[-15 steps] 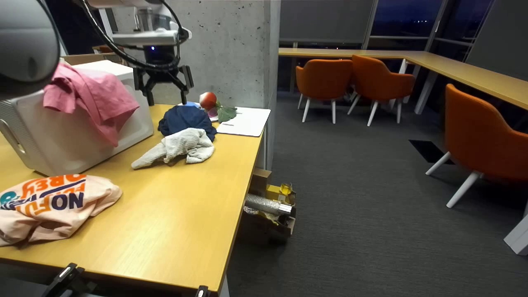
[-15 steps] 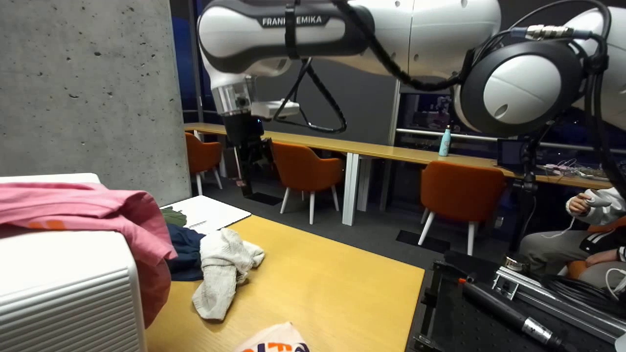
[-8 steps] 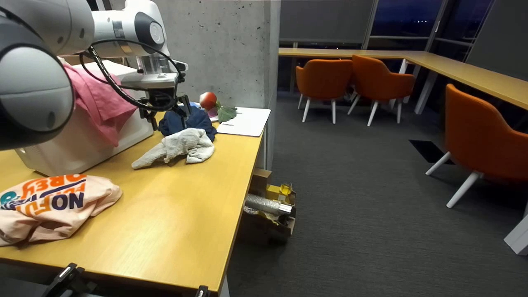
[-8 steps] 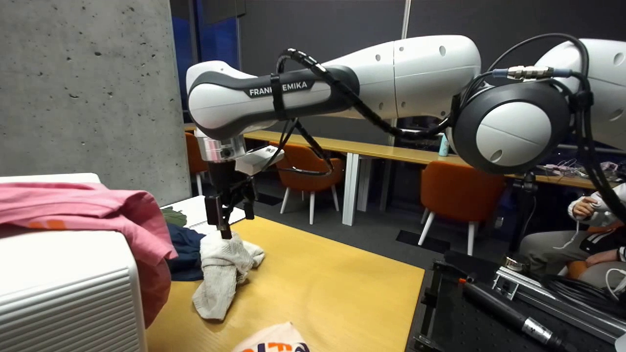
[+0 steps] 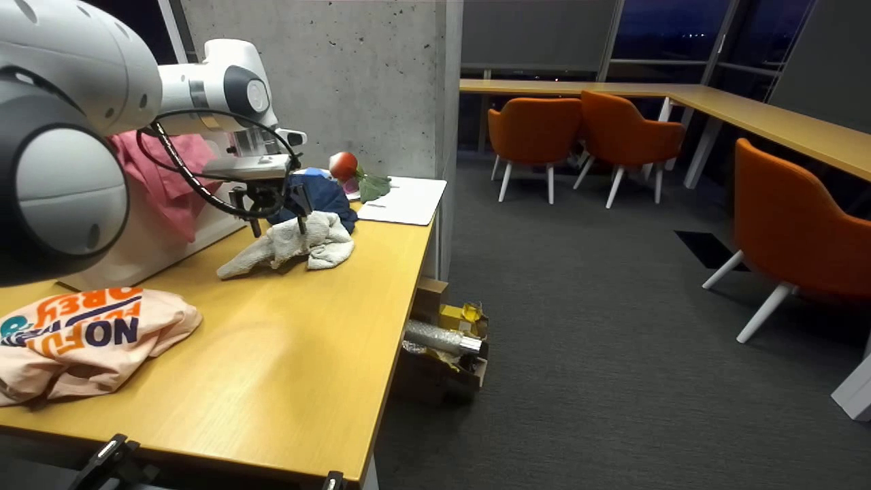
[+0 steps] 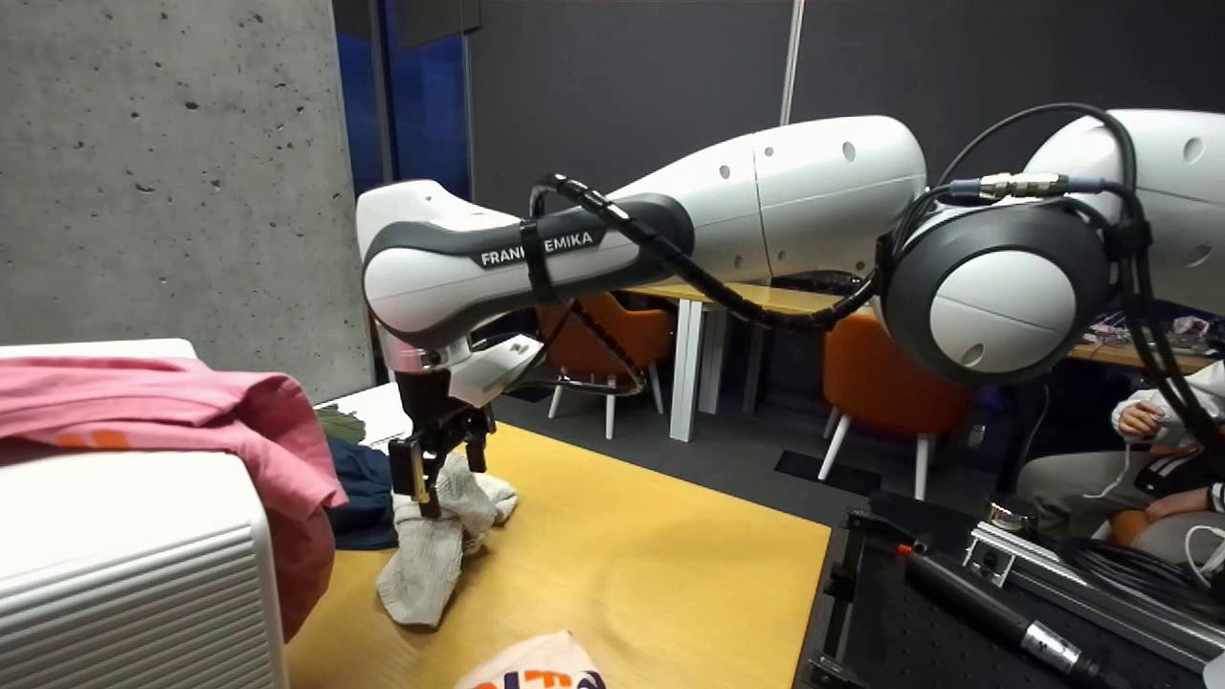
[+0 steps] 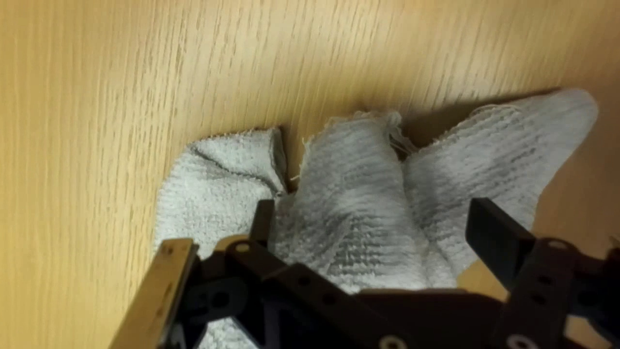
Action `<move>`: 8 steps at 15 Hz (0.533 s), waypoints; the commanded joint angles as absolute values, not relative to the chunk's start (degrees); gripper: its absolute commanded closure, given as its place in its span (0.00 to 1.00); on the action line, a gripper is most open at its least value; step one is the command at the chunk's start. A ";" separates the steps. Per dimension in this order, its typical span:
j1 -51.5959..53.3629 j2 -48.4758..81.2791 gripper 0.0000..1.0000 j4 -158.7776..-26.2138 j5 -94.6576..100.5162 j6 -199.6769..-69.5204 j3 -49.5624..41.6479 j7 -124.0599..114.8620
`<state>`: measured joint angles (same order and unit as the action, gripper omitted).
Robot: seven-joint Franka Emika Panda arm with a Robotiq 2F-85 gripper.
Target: Put the pink shirt on the left and the white towel on the right
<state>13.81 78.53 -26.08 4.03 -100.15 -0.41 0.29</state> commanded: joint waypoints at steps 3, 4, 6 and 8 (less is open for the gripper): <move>14.13 80.79 0.31 -24.78 4.89 -101.10 -1.16 -0.43; 14.17 80.79 0.38 -24.73 4.86 -100.98 -1.17 -0.58; 14.28 80.58 0.55 -24.80 4.84 -100.63 -1.14 -0.66; 14.29 80.12 0.70 -25.47 4.82 -100.77 -1.16 -0.86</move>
<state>13.88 80.18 -25.98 4.04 -100.57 -0.67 0.01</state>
